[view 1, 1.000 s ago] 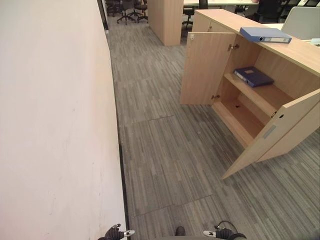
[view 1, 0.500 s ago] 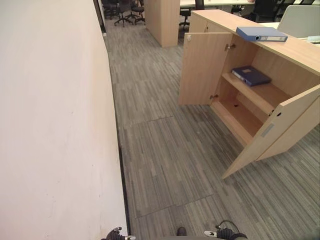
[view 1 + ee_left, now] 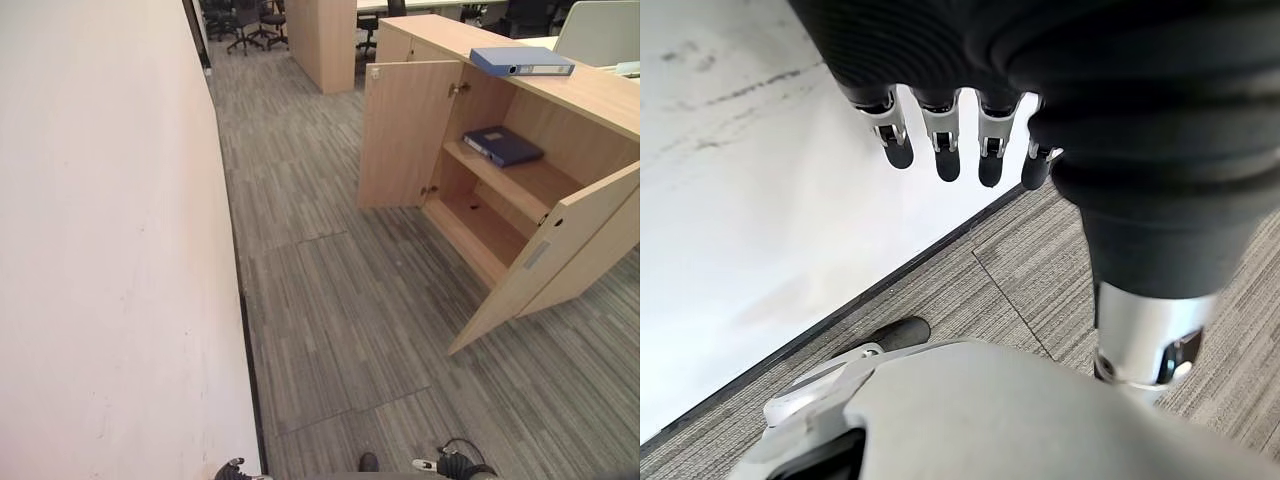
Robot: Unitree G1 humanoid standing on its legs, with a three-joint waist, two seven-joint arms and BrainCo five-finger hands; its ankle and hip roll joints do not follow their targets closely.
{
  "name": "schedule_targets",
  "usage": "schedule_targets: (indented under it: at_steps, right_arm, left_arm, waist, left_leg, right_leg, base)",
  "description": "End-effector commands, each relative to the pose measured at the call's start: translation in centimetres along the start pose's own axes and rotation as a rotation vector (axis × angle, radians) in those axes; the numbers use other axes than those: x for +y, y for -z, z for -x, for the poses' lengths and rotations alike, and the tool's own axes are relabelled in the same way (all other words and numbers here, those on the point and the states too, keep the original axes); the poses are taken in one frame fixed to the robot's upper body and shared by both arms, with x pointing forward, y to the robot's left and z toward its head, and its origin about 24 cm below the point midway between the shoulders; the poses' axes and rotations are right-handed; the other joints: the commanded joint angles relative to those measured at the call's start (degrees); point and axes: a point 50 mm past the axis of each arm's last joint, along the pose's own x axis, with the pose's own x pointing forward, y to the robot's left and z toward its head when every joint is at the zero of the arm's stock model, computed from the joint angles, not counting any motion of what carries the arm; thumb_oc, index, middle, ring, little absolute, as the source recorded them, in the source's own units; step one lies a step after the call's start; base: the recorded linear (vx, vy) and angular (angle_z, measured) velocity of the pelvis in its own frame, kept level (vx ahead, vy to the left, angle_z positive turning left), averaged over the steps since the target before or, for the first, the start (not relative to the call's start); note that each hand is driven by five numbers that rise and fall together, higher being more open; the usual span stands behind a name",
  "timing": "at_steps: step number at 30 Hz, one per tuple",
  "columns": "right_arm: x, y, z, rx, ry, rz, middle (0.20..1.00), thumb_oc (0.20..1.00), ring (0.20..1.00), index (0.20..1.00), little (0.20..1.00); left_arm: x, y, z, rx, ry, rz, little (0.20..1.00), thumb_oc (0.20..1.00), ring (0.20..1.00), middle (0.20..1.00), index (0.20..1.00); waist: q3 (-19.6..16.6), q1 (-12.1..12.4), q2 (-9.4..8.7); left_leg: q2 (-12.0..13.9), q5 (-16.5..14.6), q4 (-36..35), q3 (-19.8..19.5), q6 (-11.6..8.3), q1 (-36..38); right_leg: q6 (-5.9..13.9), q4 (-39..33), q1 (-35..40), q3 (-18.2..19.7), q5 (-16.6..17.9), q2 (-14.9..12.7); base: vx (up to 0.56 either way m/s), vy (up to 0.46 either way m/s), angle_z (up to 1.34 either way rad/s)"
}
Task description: Put the empty folder in the office cabinet
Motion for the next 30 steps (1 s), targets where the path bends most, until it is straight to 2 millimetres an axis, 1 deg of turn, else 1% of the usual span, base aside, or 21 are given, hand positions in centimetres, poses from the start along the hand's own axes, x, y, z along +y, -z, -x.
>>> schedule_targets:
  at_steps: [1, 8, 9, 11, 12, 13, 14, 15, 16, 17, 18, 20, 21, 23, 24, 25, 26, 27, 28, 29, 30]
  right_arm:
    - [1.3, -1.6, -0.3, -0.033, -0.022, 0.028, 1.000, 1.000, 1.000, 1.000, 1.000]
    - [1.3, -1.3, -0.3, -0.016, -0.018, -0.001, 1.000, 1.000, 1.000, 1.000, 1.000]
    - [1.0, -1.5, -0.4, -0.022, -0.012, -0.011, 1.000, 1.000, 1.000, 1.000, 1.000]
    - [0.7, -1.9, -0.4, -0.032, -0.005, -0.024, 1.000, 1.000, 1.000, 1.000, 1.000]
    - [0.5, -1.9, -0.4, -0.033, 0.002, -0.027, 1.000, 1.000, 1.000, 1.000, 1.000]
    - [0.3, -1.8, -0.4, -0.028, 0.010, -0.026, 1.000, 1.000, 1.000, 1.000, 1.000]
    - [0.1, -1.8, -0.4, -0.024, 0.019, -0.020, 1.000, 1.000, 1.000, 1.000, 1.000]
    - [-0.1, -1.7, -0.3, -0.018, 0.029, -0.022, 1.000, 1.000, 1.000, 1.000, 1.000]
    - [-0.1, -1.7, -0.3, -0.018, 0.029, -0.022, 1.000, 1.000, 1.000, 1.000, 1.000]
    - [-0.2, -0.9, -0.3, 0.010, 0.035, -0.037, 1.000, 1.000, 1.000, 1.000, 1.000]
    - [-0.2, -0.7, -0.3, 0.017, 0.035, -0.046, 1.000, 1.000, 1.000, 1.000, 1.000]
    - [-0.2, -0.3, -0.2, 0.027, 0.032, -0.052, 1.000, 1.000, 1.000, 1.000, 1.000]
    - [-0.3, -0.1, -0.2, 0.033, 0.034, -0.047, 1.000, 1.000, 1.000, 1.000, 1.000]
    - [-0.8, 0.0, -0.2, 0.037, 0.044, -0.034, 1.000, 1.000, 1.000, 1.000, 1.000]
    - [-0.9, 0.0, -0.1, 0.038, 0.049, -0.032, 1.000, 1.000, 1.000, 1.000, 1.000]
    - [-1.1, 0.1, -0.1, 0.042, 0.053, -0.027, 1.000, 1.000, 1.000, 1.000, 1.000]
    - [-1.1, 0.1, -0.1, 0.042, 0.053, -0.027, 1.000, 1.000, 1.000, 1.000, 1.000]
    - [-1.1, 0.3, -0.1, 0.047, 0.055, -0.029, 1.000, 1.000, 1.000, 1.000, 1.000]
    - [-1.0, 0.6, -0.1, 0.056, 0.053, -0.036, 1.000, 1.000, 1.000, 1.000, 1.000]
    - [-0.8, 1.1, 0.0, 0.076, 0.046, -0.035, 1.000, 1.000, 1.000, 1.000, 1.000]
    - [-0.8, 1.1, 0.0, 0.076, 0.046, -0.035, 1.000, 1.000, 1.000, 1.000, 1.000]
  left_arm:
    - [-0.2, -0.4, -0.2, 0.009, -0.007, -0.034, 1.000, 1.000, 1.000, 1.000, 1.000]
    - [0.2, -0.6, -0.2, 0.007, -0.028, -0.020, 1.000, 1.000, 1.000, 1.000, 1.000]
    - [0.6, -0.9, -0.3, 0.000, -0.044, -0.008, 1.000, 1.000, 1.000, 1.000, 1.000]
    - [1.2, -1.4, -0.4, -0.015, -0.061, 0.010, 1.000, 1.000, 1.000, 1.000, 1.000]
    - [1.3, -1.7, -0.4, -0.024, -0.069, 0.014, 1.000, 1.000, 1.000, 1.000, 1.000]
    - [1.5, -2.0, -0.5, -0.034, -0.079, 0.022, 1.000, 1.000, 1.000, 1.000, 1.000]
    - [1.6, -2.1, -0.5, -0.041, -0.091, 0.035, 1.000, 1.000, 1.000, 1.000, 1.000]
    - [1.7, -2.0, -0.4, -0.038, -0.101, 0.061, 1.000, 1.000, 1.000, 1.000, 1.000]
    - [1.7, -2.0, -0.4, -0.038, -0.101, 0.061, 1.000, 1.000, 1.000, 1.000, 1.000]
    - [1.6, -1.2, -0.3, -0.013, -0.112, 0.142, 1.000, 1.000, 1.000, 1.000, 1.000]
    - [1.6, -0.7, -0.3, 0.005, -0.116, 0.174, 1.000, 1.000, 1.000, 1.000, 1.000]
    - [1.4, 0.4, -0.1, 0.039, -0.118, 0.198, 1.000, 1.000, 1.000, 1.000, 1.000]
    - [1.4, 0.7, 0.0, 0.048, -0.119, 0.203, 1.000, 1.000, 1.000, 1.000, 1.000]
    - [1.4, 1.1, 0.1, 0.054, -0.121, 0.201, 1.000, 1.000, 1.000, 1.000, 1.000]
    - [1.3, 1.1, 0.1, 0.058, -0.121, 0.200, 1.000, 1.000, 1.000, 1.000, 1.000]
    - [1.3, 1.2, 0.1, 0.062, -0.121, 0.201, 1.000, 1.000, 1.000, 1.000, 1.000]
    - [1.3, 1.2, 0.1, 0.062, -0.121, 0.201, 1.000, 1.000, 1.000, 1.000, 1.000]
    - [1.2, 1.4, 0.1, 0.070, -0.120, 0.215, 1.000, 1.000, 1.000, 1.000, 1.000]
    - [1.0, 2.0, 0.3, 0.087, -0.113, 0.226, 1.000, 1.000, 1.000, 1.000, 1.000]
    - [0.8, 2.7, 0.4, 0.109, -0.114, 0.239, 1.000, 1.000, 1.000, 1.000, 1.000]
    - [0.8, 2.7, 0.4, 0.109, -0.114, 0.239, 1.000, 1.000, 1.000, 1.000, 1.000]
  waist:
    - [0.52, -1.04, -3.04]
    - [0.89, -1.05, -3.24]
    - [2.15, -0.96, -4.15]
    - [3.81, -0.87, -5.27]
    - [4.67, -0.73, -5.63]
    - [5.75, -0.31, -5.87]
    - [6.88, 0.22, -5.45]
    - [7.36, 0.56, -5.56]
    - [7.23, 0.40, -5.45]
    - [7.57, 0.80, -5.43]
    - [7.70, 1.21, -5.44]
    - [7.22, 1.89, -5.45]
    - [6.83, 2.00, -5.08]
    - [6.55, 2.72, -3.52]
    - [6.70, 2.94, -3.15]
    - [6.94, 3.07, -2.78]
    - [7.03, 3.11, -2.85]
    - [6.85, 3.29, -2.52]
    - [6.15, 3.50, -2.14]
    - [4.80, 3.84, -1.41]
    - [4.80, 3.87, -1.44]
  left_leg:
    - [-4.60, -1.21, -0.37, 0.36, 1.04, -1.52]
    - [-4.16, -1.07, -0.28, 0.51, 0.80, -0.93]
    - [-3.91, -2.98, 6.68, 0.92, 0.32, -4.47]
    - [-3.13, -5.42, 15.85, 2.30, -1.16, -9.38]
    - [-2.04, -5.02, 22.37, 2.86, -1.99, -12.62]
    - [-1.04, -3.03, 28.52, 2.86, -2.56, -15.87]
    - [-0.04, -0.77, 36.05, 1.69, -3.26, -19.36]
    - [0.13, 1.22, 39.28, 0.99, -3.17, -21.44]
    - [0.20, 1.13, 39.58, 0.79, -3.19, -21.78]
    - [0.75, 3.09, 38.90, 0.07, -2.88, -24.30]
    - [1.16, 3.33, 36.23, -0.11, -2.83, -25.34]
    - [1.65, 3.50, 25.84, -0.09, -2.63, -23.67]
    - [1.54, 5.86, 19.28, -0.87, -2.98, -23.44]
    - [2.84, 11.56, 8.25, -2.51, -4.63, -24.62]
    - [3.42, 13.17, 4.19, -2.54, -5.42, -24.88]
    - [4.23, 14.66, 1.03, -1.37, -6.12, -25.59]
    - [4.18, 14.75, 0.80, -1.28, -6.12, -25.34]
    - [4.87, 14.98, -0.27, 0.03, -6.32, -25.49]
    - [5.42, 13.82, -0.37, 1.34, -6.15, -25.33]
    - [5.57, 16.40, -0.37, 2.08, -6.78, -24.40]
    - [5.56, 16.38, -0.37, 2.12, -6.79, -24.37]
  right_leg:
    - [5.17, 0.34, 4.85, -1.12, -4.21, -1.60]
    - [4.73, 0.34, 5.34, -1.00, -4.69, -1.37]
    - [4.45, 0.34, 5.18, -1.20, -4.27, -1.91]
    - [3.82, 0.71, 4.94, -1.66, -4.52, -2.04]
    - [3.44, 0.59, 5.15, -2.11, -4.61, -1.97]
    - [2.90, 0.40, 5.66, -2.60, -4.97, -1.86]
    - [2.35, 0.34, 6.21, -3.29, -5.27, -1.18]
    - [2.09, 0.34, 6.34, -3.88, -5.61, -1.13]
    - [2.06, 0.34, 6.20, -4.04, -5.61, -1.00]
    - [2.05, 0.34, 6.61, -4.49, -6.14, -1.08]
    - [2.21, 0.34, 6.90, -4.58, -6.40, -1.19]
    - [2.82, 0.34, 7.26, -4.37, -7.06, -1.69]
    - [3.02, 0.34, 7.27, -4.40, -7.58, -1.60]
    - [2.91, 0.34, 8.23, -4.18, -9.12, -0.64]
    - [2.87, 0.34, 8.99, -3.90, -9.81, -0.53]
    - [2.85, 0.34, 10.05, -3.80, -10.74, -0.31]
    - [2.86, 0.34, 10.17, -3.75, -10.79, -0.38]
    - [3.03, 0.34, 11.08, -3.63, -11.38, -0.24]
    - [3.40, 0.34, 11.57, -3.28, -11.57, -0.15]
    - [3.76, 0.34, 12.96, -3.20, -12.55, -0.50]
    - [3.76, 0.34, 12.98, -3.17, -12.57, -0.53]
  base:
    - [0.00, 0.000, 0.00]
    - [0.00, -0.020, 0.01]
    - [-0.10, -0.109, 0.07]
    - [-0.13, -0.135, 0.12]
    - [-0.10, -0.153, 0.19]
    - [-0.07, -0.156, 0.26]
    - [-0.03, -0.140, 0.24]
    - [-0.01, -0.087, 0.17]
    - [0.07, -0.061, 0.03]
    - [0.11, -0.013, 0.00]
    - [0.17, 0.005, -0.13]
    - [0.20, 0.071, -0.17]
    - [0.23, 0.110, -0.14]
    - [0.25, 0.126, 0.15]
    - [0.29, 0.129, 0.41]
    - [0.21, 0.084, 0.33]
    - [0.22, 0.098, 0.10]
    - [0.21, 0.108, 0.02]
    - [0.47, 0.253, 0.03]
    - [0.37, 0.199, -0.02]
    - [0.50, 0.288, -0.06]
